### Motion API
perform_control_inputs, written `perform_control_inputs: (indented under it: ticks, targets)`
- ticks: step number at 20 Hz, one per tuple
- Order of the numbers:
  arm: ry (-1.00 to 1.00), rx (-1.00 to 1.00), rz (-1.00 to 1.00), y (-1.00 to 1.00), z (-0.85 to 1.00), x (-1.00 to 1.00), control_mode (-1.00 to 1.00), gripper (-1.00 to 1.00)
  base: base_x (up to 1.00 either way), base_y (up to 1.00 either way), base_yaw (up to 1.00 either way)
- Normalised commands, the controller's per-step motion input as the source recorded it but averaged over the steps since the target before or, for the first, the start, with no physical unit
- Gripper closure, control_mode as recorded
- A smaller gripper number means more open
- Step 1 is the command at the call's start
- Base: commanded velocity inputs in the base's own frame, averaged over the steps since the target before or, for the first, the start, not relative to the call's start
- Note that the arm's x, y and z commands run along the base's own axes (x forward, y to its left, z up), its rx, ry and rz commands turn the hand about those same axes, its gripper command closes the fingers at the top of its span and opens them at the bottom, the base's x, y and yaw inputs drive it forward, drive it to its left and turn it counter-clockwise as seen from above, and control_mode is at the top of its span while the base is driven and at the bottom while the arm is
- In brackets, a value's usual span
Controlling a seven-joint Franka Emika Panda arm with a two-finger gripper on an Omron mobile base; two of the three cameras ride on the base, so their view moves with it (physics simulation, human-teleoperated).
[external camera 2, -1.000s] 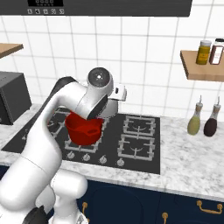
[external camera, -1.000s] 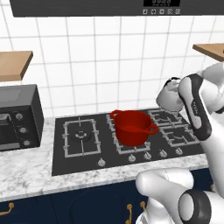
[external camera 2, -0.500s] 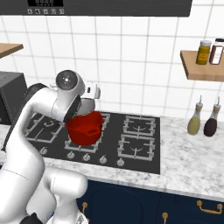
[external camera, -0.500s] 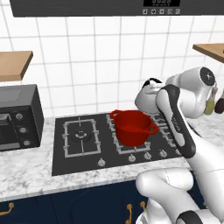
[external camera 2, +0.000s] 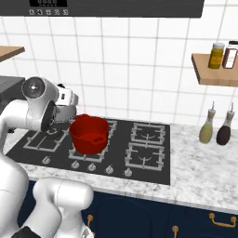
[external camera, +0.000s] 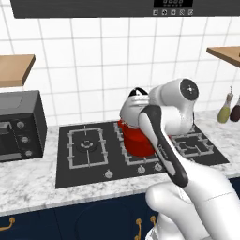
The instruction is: Pick the kettle from the counter and place it on a stove burner. Then turn the burner on.
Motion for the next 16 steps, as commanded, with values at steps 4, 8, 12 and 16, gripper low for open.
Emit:
perform_control_inputs:
  ticks: [4, 8, 12, 16]
  targets:
    - [0.0, 0.0, 0.02, 0.89, 0.0, 0.0, -1.0, 1.0, 0.0, 0.0, 0.0]
    - [0.0, 0.0, 0.01, 0.85, -0.03, 0.0, -1.0, 1.0, 0.0, 0.0, 0.0]
    - [0.0, -0.01, 0.0, 0.75, -0.18, 0.0, -1.0, 1.0, 0.0, 0.0, 0.0]
    - [0.0, -0.03, 0.0, 0.66, -0.26, 0.01, -1.0, 1.0, 0.0, 0.0, 0.0]
